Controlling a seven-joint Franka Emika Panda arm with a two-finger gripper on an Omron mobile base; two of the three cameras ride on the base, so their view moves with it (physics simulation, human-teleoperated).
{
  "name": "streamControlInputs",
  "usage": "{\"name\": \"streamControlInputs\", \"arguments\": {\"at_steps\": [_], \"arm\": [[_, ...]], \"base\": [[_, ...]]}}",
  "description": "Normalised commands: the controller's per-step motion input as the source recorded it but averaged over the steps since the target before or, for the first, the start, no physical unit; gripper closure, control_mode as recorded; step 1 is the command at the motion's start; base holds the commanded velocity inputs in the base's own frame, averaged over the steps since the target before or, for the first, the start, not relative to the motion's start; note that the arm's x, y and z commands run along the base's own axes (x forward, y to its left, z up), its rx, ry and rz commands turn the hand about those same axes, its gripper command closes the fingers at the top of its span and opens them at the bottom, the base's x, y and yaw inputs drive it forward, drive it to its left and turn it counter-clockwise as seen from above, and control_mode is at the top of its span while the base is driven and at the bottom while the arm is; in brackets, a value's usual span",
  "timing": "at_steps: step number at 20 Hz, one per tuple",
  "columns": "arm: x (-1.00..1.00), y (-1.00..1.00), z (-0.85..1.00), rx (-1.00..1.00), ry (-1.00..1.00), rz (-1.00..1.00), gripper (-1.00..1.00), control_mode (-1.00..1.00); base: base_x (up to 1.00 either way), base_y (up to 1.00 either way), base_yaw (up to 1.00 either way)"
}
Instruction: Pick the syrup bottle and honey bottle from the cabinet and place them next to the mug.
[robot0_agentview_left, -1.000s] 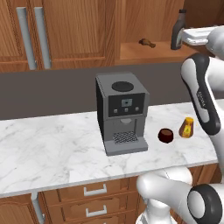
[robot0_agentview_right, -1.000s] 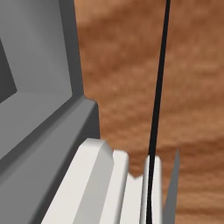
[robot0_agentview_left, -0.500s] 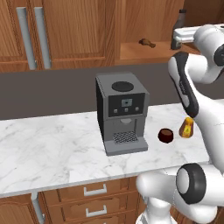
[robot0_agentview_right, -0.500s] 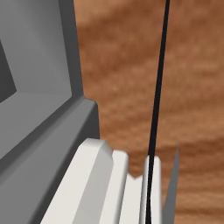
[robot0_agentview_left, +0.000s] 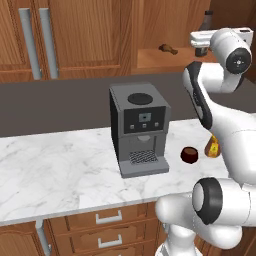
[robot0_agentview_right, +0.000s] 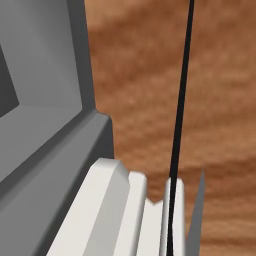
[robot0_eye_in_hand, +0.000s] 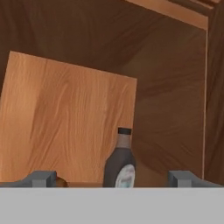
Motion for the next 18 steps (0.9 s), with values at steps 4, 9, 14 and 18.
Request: {"name": "streamControlInputs", "arguments": {"at_steps": [4,9,14,18], "arm": [[0.75,0.00,0.00,0.00,0.04,0.00,-1.00,-1.00],[0.47,0.00,0.00,0.00,0.01,0.00,-1.00,-1.00],[0.20,-0.18,0.00,0.01,0.00,0.00,-1.00,-1.00],[0.56,-0.45,0.00,0.04,0.02,0.00,-1.00,-1.00]], "base": [[0.00,0.00,0.00],[0.00,0.00,0.00],[0.00,0.00,0.00],[0.00,0.00,0.00]]}}
